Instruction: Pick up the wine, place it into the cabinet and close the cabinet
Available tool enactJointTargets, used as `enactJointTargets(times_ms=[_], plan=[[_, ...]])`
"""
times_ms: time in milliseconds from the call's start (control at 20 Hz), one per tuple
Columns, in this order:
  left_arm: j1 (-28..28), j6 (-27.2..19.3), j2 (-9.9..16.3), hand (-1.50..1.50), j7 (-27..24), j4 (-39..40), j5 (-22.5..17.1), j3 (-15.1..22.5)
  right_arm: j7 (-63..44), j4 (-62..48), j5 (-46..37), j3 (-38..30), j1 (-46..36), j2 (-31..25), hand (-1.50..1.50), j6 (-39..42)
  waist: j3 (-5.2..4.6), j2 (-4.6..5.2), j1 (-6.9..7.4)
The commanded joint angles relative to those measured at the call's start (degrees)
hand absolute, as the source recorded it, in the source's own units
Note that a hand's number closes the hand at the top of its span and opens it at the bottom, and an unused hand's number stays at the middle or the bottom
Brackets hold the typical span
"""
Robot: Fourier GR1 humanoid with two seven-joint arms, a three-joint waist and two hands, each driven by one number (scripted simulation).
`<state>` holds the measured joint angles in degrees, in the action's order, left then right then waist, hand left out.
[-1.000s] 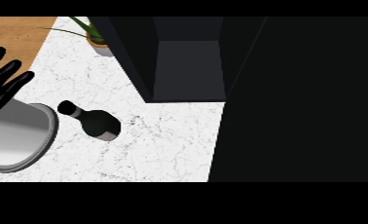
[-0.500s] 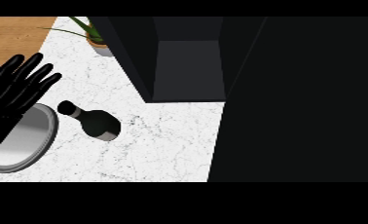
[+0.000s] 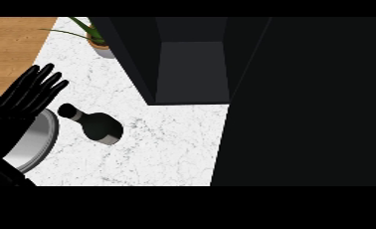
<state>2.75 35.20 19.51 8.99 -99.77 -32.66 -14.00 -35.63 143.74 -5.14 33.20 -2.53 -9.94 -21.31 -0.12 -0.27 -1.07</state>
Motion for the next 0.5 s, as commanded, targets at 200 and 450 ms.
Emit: enactJointTargets(times_ms=[200, 450], plan=[[-1.5, 5.3, -0.9, -1.50, -10.9, 10.0, 10.2, -2.0, -6.1, 12.2, -7.5, 1.2, 1.6, -4.4, -1.50, -1.5, -0.03, -0.03, -0.34], [-0.2, 7.6, 0.4, -1.50, -17.4, 18.3, 14.4, -4.1, -6.0, 8.2, -10.7, 4.7, -2.9, -2.4, -1.50, -4.6, -0.10, -0.02, -0.18]])
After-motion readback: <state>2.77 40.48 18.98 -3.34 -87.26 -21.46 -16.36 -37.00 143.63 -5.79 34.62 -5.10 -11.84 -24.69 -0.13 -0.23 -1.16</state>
